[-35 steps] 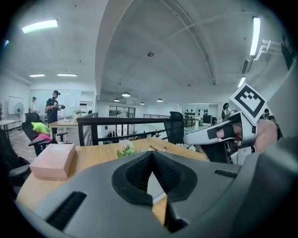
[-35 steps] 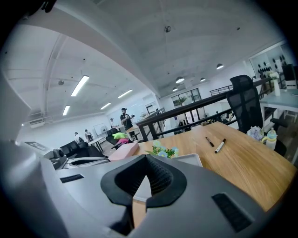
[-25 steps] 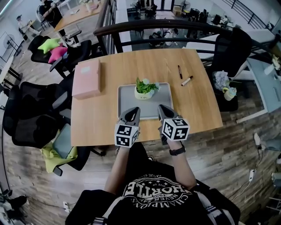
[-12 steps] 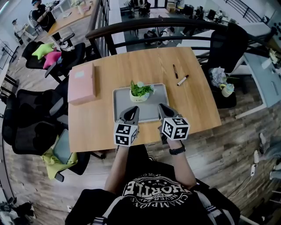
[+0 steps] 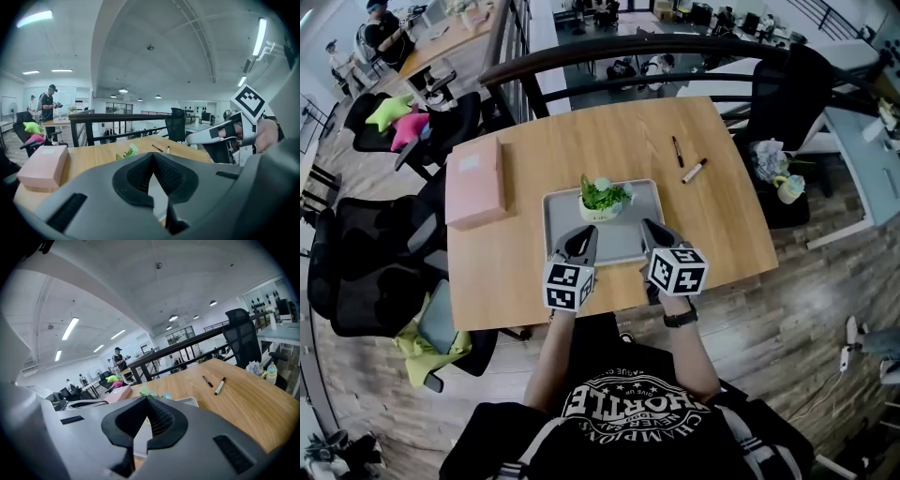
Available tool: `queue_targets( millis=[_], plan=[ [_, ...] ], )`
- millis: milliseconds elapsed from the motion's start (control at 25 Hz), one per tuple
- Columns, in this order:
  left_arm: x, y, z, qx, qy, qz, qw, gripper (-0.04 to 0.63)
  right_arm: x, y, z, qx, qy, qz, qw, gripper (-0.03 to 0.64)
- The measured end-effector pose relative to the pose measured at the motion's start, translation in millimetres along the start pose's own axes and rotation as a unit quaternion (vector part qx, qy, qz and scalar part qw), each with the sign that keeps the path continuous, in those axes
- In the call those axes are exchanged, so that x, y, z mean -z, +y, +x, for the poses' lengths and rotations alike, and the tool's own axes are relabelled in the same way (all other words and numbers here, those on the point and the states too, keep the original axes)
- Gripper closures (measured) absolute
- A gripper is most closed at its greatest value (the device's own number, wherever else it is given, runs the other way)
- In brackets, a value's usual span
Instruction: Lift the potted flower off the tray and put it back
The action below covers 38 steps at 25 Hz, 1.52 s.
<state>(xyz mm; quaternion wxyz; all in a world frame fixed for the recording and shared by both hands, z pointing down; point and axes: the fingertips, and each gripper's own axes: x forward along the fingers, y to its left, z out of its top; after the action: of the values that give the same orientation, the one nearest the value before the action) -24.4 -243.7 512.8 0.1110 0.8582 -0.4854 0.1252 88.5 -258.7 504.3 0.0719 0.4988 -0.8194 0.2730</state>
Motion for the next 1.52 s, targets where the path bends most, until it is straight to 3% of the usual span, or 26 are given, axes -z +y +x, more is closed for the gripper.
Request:
queue_targets(
  millis=[360, 1520],
  plan=[
    [7, 9, 8, 0.021, 0.004, -0.008, 0.9997, 0.58, 4, -4, 18, 0.003, 0.011, 0.006, 1.0, 0.597],
    [41, 37, 33, 0.018, 0.035, -0.025, 0.9989, 0.58, 28, -30, 51, 0.029, 0.053, 0.006, 0.998, 0.597]
  ],
)
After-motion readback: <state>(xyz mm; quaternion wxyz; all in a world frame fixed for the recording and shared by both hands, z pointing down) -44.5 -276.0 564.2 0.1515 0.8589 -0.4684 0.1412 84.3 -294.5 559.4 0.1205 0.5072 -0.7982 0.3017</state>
